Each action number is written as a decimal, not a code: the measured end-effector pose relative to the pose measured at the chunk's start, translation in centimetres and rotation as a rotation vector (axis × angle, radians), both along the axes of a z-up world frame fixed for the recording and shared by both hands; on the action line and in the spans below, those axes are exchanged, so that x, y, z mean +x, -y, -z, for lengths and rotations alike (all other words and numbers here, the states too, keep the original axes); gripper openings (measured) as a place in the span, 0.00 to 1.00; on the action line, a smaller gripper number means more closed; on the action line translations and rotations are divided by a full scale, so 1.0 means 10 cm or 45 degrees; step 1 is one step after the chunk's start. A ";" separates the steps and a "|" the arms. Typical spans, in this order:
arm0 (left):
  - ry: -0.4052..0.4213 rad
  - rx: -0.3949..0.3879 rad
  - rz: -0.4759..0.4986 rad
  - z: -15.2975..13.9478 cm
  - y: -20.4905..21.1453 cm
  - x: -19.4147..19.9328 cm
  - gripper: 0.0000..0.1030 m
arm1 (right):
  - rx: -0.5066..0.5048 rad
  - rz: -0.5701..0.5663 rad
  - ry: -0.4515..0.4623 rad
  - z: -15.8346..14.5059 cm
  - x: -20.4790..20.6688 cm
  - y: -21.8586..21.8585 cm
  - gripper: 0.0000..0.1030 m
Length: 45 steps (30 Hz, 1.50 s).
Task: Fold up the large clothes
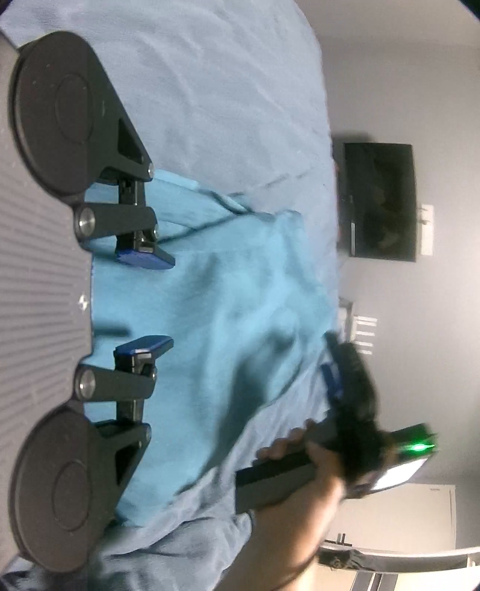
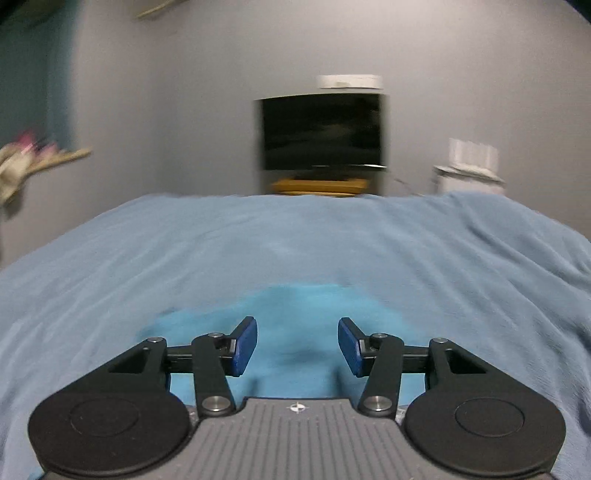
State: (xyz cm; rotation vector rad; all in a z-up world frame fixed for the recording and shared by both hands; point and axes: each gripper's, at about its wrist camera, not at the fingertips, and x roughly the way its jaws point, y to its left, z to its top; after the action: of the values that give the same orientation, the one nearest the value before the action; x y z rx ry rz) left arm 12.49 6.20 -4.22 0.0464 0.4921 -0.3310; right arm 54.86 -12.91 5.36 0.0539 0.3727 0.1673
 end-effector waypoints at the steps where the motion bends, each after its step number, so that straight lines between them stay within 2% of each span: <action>1: 0.010 0.012 0.001 -0.02 0.04 0.08 0.36 | 0.024 0.028 -0.009 0.02 0.09 0.11 0.49; 3: 0.020 0.029 0.010 -0.06 0.14 0.29 0.36 | 0.022 0.027 -0.036 0.09 0.28 0.21 0.46; 7: -0.041 0.094 0.042 -0.03 0.31 0.67 0.36 | -0.103 -0.031 -0.066 0.20 0.57 0.10 0.47; 9: -0.096 0.126 0.029 0.06 0.35 0.82 0.36 | -0.173 -0.029 -0.155 0.31 0.77 0.03 0.47; 11: -0.132 0.080 0.021 0.11 0.31 0.87 0.36 | -0.213 -0.022 -0.250 0.46 0.99 -0.07 0.47; 13: -0.163 0.029 0.018 0.13 0.25 0.89 0.36 | -0.184 0.002 -0.293 0.53 1.12 -0.03 0.47; 17: -0.181 0.023 0.020 0.10 0.22 0.83 0.36 | -0.005 0.028 -0.318 0.56 1.18 0.13 0.46; 19: -0.174 0.021 0.017 0.11 0.20 0.82 0.36 | 0.066 0.036 -0.238 0.48 0.99 0.22 0.47; 21: -0.151 0.039 0.017 0.15 0.20 0.75 0.36 | 0.109 0.051 -0.168 0.37 0.63 0.27 0.57; 23: -0.145 0.068 0.023 0.15 0.17 0.66 0.36 | 0.104 0.064 -0.115 0.28 0.13 0.39 0.66; 24: -0.143 0.080 0.022 0.15 0.14 0.59 0.36 | 0.092 0.065 -0.089 0.25 -0.17 0.44 0.74; 26: -0.153 0.103 0.026 0.15 0.11 0.45 0.37 | 0.037 0.063 -0.055 0.25 -0.79 0.50 0.81; 29: -0.158 0.160 0.014 0.16 0.06 0.23 0.37 | -0.050 0.023 -0.066 0.32 -1.60 0.53 0.85; 32: -0.119 0.162 0.006 0.12 0.04 0.01 0.37 | -0.097 -0.031 -0.118 0.44 -2.27 0.50 0.89; 35: -0.067 0.160 0.023 0.10 0.07 -0.19 0.37 | -0.163 -0.069 -0.167 0.61 -2.75 0.32 0.89; 39: -0.061 0.259 0.013 0.22 0.19 -0.25 0.37 | -0.357 -0.100 -0.127 0.79 -2.85 0.08 0.88; 40: -0.073 0.247 0.005 0.25 0.18 -0.23 0.37 | -0.388 -0.088 -0.118 0.82 -2.81 0.02 0.88; 42: -0.107 0.190 -0.015 0.26 0.12 -0.23 0.37 | -0.439 -0.081 -0.167 0.90 -2.65 -0.05 0.82; 45: -0.140 0.131 -0.045 0.27 0.02 -0.20 0.37 | -0.519 -0.027 -0.195 1.07 -2.60 -0.17 0.82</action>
State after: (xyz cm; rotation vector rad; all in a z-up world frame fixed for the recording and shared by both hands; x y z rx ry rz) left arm 10.47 6.01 -6.93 0.1199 0.6184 -0.2742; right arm 28.82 -11.16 -5.32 -0.3413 0.5545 0.1055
